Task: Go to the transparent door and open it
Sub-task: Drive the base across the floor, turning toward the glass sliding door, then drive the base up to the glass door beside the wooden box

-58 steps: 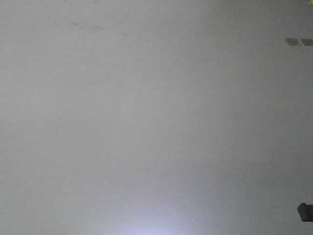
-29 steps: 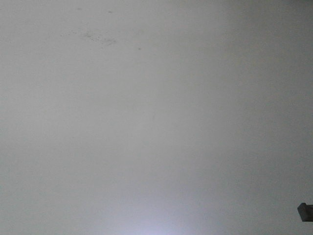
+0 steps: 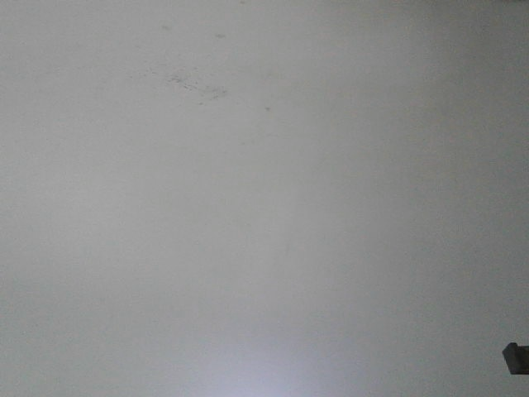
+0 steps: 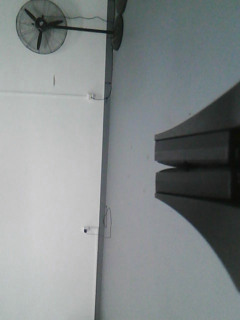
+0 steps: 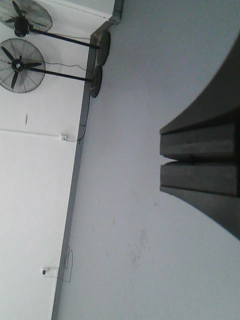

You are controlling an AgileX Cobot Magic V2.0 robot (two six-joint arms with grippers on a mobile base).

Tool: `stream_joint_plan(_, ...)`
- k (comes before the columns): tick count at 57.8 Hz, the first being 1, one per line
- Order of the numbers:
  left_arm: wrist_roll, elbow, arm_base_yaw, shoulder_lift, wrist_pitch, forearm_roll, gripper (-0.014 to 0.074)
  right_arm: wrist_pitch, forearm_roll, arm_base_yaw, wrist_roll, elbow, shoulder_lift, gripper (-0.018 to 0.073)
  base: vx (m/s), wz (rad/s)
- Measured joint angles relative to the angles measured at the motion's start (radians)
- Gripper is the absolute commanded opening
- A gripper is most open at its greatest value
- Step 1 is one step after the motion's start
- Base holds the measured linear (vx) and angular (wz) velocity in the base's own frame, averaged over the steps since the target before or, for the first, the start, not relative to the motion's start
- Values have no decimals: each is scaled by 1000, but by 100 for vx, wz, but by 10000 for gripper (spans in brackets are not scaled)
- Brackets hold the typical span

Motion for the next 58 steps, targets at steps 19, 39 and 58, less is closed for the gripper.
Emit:
stream_joint_plan(19, 0, 0, 0, 0, 0, 0, -6, 0, 0, 0, 0, 0, 0, -8, 52, 35)
stream_joint_plan(39, 0, 0, 0, 0, 0, 0, -6, 0, 0, 0, 0, 0, 0, -8, 54, 54)
stream_joint_plan(58, 0, 0, 0, 0, 0, 0, -6, 0, 0, 0, 0, 0, 0, -8, 54, 60)
